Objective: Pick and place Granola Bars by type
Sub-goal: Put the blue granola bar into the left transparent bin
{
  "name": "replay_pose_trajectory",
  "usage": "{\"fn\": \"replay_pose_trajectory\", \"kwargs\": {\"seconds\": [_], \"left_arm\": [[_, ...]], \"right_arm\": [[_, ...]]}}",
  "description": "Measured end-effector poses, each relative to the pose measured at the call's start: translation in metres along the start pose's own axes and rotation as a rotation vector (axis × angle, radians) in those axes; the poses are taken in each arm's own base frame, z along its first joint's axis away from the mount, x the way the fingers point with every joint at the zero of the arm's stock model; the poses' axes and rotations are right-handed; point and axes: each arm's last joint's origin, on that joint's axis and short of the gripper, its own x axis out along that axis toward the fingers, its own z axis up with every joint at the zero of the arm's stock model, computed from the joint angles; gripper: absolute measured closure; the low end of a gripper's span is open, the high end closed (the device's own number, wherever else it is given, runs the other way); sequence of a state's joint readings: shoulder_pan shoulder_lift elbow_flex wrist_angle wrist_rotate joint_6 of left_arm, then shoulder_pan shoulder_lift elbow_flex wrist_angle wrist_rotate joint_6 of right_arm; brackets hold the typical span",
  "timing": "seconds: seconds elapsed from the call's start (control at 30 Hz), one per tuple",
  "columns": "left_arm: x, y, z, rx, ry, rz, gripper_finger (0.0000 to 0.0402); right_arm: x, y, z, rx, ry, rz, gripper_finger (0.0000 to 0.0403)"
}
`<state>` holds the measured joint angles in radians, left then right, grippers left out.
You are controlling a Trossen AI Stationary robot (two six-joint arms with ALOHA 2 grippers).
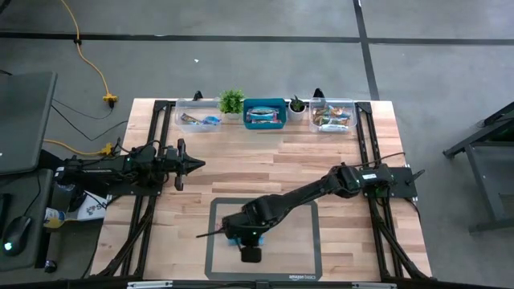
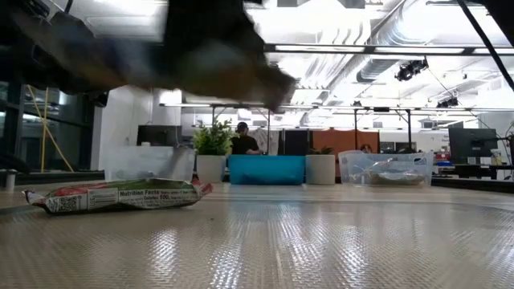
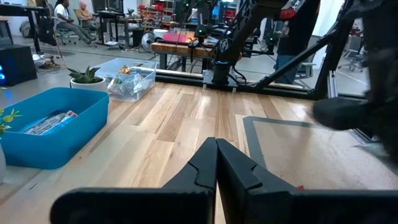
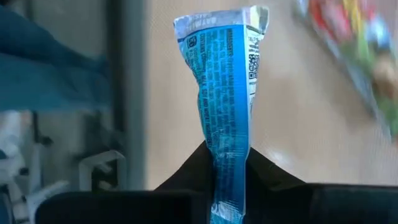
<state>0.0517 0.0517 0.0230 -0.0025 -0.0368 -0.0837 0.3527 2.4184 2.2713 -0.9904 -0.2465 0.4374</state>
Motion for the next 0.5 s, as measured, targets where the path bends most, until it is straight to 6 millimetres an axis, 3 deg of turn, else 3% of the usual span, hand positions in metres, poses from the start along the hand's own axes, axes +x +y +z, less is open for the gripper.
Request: {"fn": "replay_pose_trajectory", "kwargs": {"seconds": [0.23,0.5], "left_arm": [[0.0,0.0,0.0,0.0,0.0,0.0,0.04],[0.0,0.0,0.0,0.0,0.0,0.0,0.04]], "right_arm": [[-0.04,0.01,0.04,-0.054,-0.349,0.152,0.037],[-0.088,0.004,0.081,-0.122,-0.79,0.315,0.0368]]}}
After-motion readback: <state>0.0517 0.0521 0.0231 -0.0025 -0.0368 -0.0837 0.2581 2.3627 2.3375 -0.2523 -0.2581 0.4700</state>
